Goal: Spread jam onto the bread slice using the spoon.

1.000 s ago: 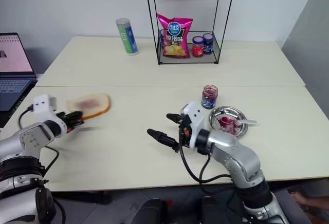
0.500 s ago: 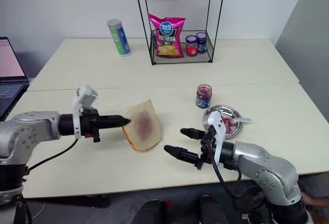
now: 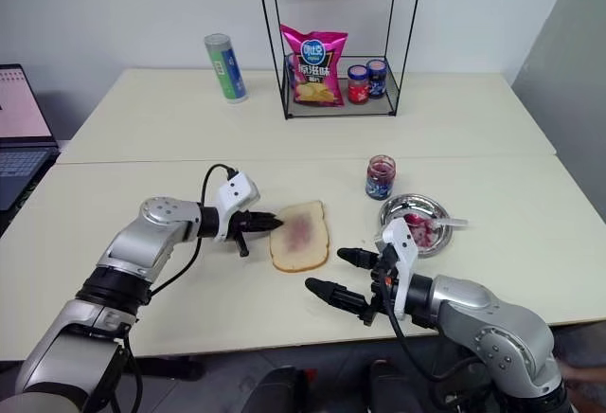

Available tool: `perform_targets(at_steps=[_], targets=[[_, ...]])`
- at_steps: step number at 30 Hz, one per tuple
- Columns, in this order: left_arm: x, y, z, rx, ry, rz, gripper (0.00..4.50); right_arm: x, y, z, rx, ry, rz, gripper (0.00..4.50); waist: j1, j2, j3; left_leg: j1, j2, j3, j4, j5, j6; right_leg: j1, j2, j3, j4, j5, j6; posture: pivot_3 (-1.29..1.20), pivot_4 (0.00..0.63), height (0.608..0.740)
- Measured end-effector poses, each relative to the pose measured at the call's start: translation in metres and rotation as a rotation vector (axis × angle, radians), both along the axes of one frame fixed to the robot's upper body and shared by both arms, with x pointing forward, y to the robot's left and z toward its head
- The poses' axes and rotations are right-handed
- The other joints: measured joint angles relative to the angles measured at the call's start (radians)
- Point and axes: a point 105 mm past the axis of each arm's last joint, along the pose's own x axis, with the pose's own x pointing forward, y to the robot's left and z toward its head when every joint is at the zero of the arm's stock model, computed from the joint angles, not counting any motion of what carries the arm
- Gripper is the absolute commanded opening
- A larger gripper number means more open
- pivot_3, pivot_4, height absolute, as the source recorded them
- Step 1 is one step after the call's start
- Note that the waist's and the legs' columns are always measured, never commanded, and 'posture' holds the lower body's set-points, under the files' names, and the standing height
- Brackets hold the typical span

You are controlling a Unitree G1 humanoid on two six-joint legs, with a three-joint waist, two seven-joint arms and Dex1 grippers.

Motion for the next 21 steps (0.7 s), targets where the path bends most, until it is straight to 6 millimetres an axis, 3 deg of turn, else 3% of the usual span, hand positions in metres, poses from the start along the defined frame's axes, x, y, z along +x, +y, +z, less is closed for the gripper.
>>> perform_targets(at_steps=[21], targets=[[0.005, -0.059, -0.008, -0.022, -0.058, -0.18, 0.01, 0.008, -0.008, -0.001, 0.001, 0.0, -0.124, 4.5, 0.013, 0.0, 0.0, -0.002, -0.002, -0.002, 0.002, 0.0, 0.0, 0.001, 0.0, -0.001, 0.0, 0.002, 0.004, 0.0, 0.15, 0.74]])
